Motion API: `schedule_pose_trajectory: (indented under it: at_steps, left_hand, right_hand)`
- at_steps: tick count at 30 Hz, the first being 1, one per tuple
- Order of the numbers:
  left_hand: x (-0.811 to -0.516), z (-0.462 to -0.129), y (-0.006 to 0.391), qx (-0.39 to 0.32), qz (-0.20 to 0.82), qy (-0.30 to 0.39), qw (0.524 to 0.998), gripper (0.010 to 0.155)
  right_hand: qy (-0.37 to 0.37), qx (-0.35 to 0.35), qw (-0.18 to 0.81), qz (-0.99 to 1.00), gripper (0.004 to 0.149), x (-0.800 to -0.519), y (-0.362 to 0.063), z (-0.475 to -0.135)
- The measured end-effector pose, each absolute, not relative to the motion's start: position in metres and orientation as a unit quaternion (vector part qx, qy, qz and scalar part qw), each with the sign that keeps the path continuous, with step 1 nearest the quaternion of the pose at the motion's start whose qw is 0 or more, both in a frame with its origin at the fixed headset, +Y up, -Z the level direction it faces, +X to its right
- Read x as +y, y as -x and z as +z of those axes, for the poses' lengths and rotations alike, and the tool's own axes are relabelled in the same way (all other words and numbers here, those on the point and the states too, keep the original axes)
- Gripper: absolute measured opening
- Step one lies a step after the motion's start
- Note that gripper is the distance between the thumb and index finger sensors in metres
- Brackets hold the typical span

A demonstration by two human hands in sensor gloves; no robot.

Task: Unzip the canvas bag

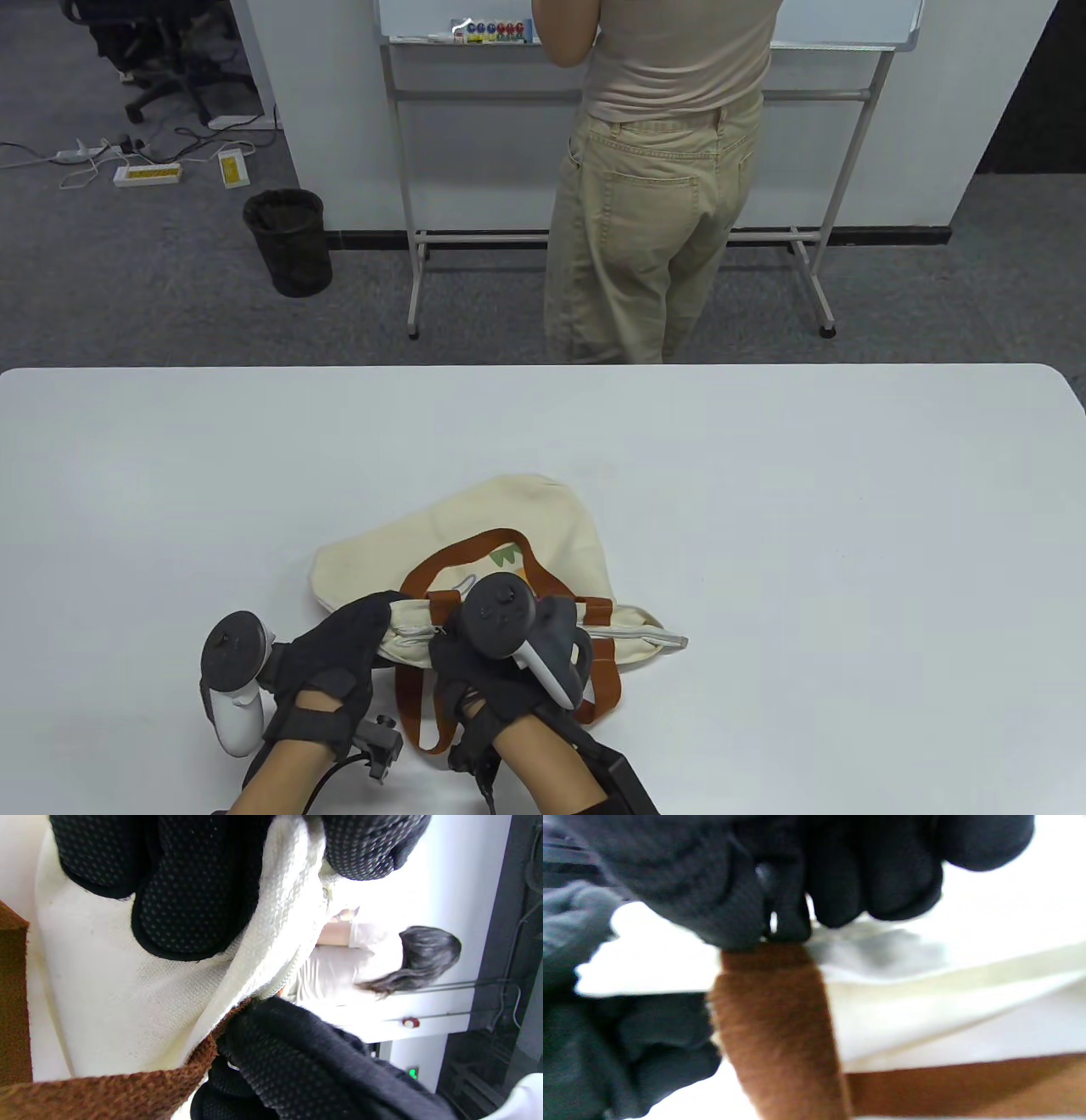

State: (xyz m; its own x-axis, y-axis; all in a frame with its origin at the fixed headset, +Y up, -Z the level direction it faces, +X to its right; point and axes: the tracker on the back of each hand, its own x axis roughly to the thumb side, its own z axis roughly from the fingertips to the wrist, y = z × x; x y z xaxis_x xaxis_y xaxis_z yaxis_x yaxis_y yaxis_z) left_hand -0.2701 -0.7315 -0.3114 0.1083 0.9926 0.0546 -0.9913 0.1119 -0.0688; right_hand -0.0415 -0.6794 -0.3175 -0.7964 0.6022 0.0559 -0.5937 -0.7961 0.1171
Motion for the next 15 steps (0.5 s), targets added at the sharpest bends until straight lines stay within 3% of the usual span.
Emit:
schedule_pose_trajectory:
  at_steps: [15]
  left_hand:
    - [-0.736,-0.315,0.287,-0.024,0.680,0.004,0.733,0.047]
  right_hand:
    - [0.030,-0.011,0.236,0.971,0.041,-0.699,-0.016,-0.336]
